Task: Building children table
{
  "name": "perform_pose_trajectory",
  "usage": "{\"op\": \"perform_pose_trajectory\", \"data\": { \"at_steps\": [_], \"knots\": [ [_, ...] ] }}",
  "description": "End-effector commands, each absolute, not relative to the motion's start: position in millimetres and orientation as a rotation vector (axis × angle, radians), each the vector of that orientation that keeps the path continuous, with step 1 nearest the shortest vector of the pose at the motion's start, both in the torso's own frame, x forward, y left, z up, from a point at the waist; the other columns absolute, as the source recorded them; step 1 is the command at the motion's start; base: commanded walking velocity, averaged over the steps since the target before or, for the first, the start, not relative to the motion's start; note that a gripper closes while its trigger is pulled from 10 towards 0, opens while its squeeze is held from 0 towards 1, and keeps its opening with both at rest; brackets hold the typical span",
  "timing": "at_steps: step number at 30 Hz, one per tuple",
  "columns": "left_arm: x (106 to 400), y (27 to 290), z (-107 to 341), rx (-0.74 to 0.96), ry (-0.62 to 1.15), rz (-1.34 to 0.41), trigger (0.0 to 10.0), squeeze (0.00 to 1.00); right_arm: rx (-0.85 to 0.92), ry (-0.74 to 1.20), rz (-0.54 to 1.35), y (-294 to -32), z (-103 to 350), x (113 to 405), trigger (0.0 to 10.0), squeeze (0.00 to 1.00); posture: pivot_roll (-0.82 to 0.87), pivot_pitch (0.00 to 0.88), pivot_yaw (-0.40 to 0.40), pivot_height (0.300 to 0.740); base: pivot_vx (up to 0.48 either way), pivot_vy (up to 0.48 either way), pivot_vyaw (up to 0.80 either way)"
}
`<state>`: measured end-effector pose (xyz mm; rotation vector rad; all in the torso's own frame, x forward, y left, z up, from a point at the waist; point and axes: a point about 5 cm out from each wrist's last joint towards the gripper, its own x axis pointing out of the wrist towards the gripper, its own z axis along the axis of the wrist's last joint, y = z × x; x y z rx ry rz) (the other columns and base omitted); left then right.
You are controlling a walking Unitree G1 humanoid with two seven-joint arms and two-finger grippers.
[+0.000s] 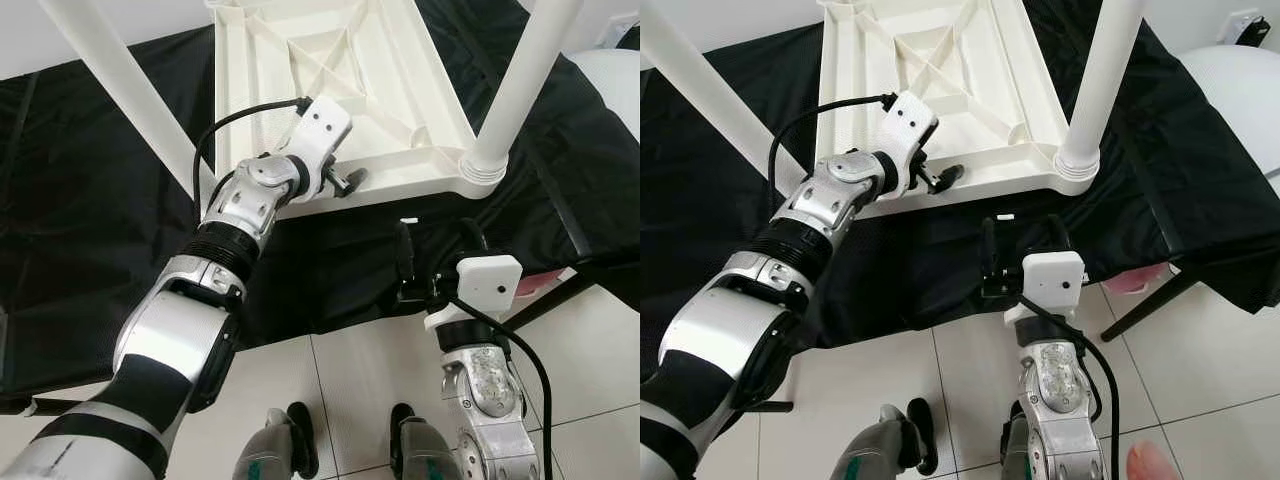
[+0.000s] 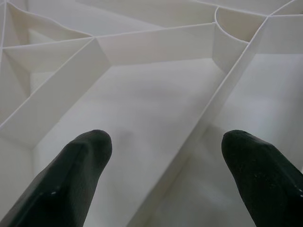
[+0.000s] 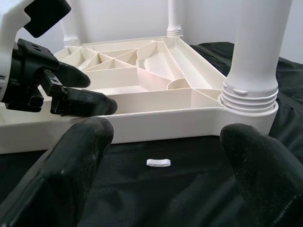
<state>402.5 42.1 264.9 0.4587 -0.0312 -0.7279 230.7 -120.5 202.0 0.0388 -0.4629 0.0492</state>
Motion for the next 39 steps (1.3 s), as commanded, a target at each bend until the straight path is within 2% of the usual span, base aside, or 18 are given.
{"op": "perform_pose_trajectory", "data": {
  "at_steps": [1, 13, 33, 39],
  "knots": [
    [401.7, 35.8, 257.4, 0.496, -0.007, -0.75, 10.0, 0.0, 0.051, -0.447, 0.047, -116.7, 197.9, 228.0, 10.0, 0.0, -0.19, 0.277, 0.209, 0.74, 0.0, 0.0, 0.0],
    [397.5, 16.3, 245.9, 0.568, 0.031, -0.836, 10.0, 0.0, 0.06, -0.439, 0.024, -115.6, 196.0, 222.4, 10.0, 0.0, -0.19, 0.306, 0.238, 0.74, 0.0, 0.0, 0.0],
    [401.8, 25.1, 237.2, 0.524, 0.118, -0.812, 10.0, 0.0, 0.069, -0.424, 0.009, -114.2, 193.9, 217.1, 10.0, 0.0, -0.19, 0.328, 0.249, 0.74, 0.0, 0.0, 0.0],
    [398.7, 15.8, 235.0, 0.509, 0.112, -0.851, 10.0, 0.0, 0.067, -0.425, 0.009, -114.2, 194.9, 216.5, 10.0, 0.0, -0.2, 0.337, 0.247, 0.74, 0.0, 0.0, 0.0]
  ]
}}
